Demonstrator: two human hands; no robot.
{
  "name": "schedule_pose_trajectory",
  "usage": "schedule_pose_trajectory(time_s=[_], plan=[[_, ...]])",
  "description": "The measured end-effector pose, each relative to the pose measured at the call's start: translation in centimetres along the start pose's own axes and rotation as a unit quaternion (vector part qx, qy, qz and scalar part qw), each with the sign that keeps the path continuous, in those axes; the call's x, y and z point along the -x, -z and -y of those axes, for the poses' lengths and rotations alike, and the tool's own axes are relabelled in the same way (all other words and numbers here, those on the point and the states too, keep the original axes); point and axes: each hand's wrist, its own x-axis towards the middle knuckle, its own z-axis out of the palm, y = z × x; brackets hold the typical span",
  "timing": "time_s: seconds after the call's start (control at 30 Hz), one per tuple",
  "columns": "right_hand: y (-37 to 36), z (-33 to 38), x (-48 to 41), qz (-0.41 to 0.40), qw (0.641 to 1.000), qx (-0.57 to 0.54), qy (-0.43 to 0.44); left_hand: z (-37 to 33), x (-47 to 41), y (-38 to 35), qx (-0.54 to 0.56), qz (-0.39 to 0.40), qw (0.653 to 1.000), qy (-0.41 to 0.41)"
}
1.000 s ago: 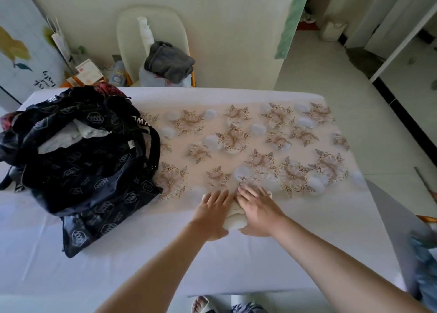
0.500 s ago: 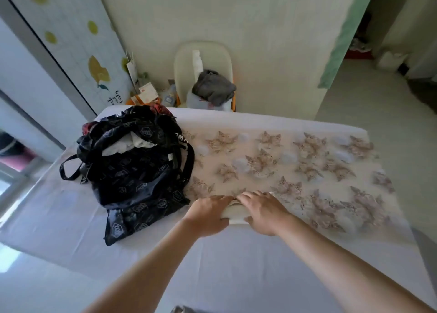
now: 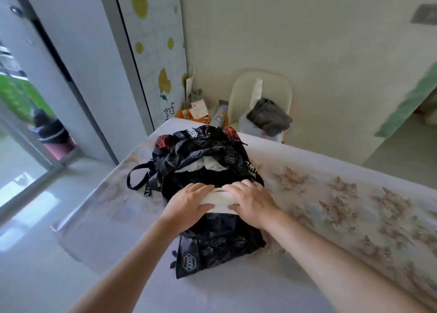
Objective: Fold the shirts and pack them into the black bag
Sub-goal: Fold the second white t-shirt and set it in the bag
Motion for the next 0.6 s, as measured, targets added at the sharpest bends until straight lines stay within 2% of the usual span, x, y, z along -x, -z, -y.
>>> schedule_pose_trajectory(time_s=[0.17,0.27,0.37,0.43,0.5,0.6], plan=[[-2.0,3.4,-7.0,0.033,0.999,0.004,0.005,7.6,0.0,0.2,0.04,0.005,0.999,0.029],[-3.3,3.2,-8.8,0.043,0.999,-0.015,-0.012,9.7,-1.8,-0.8,0.059,0.044,0.996,0.053],[-4.8,2.7,-9.1,0.052,0.998,0.026,-0.037,10.8,-3.8,-2.4,0.07,0.075,0.991,0.085],[-5.5,2.7,-9.0,0.087,0.995,0.027,-0.043,11.3,-4.9,-3.5,0.053,0.046,0.992,0.103],[-6.2,2.7,-9.1,0.087,0.995,0.05,-0.007,11.4,-5.6,-4.2,0.032,0.014,0.993,0.115],[-7.8,2.9,-9.5,0.088,0.994,0.053,0.024,11.5,-5.1,-4.7,-0.036,-0.052,0.994,0.084]])
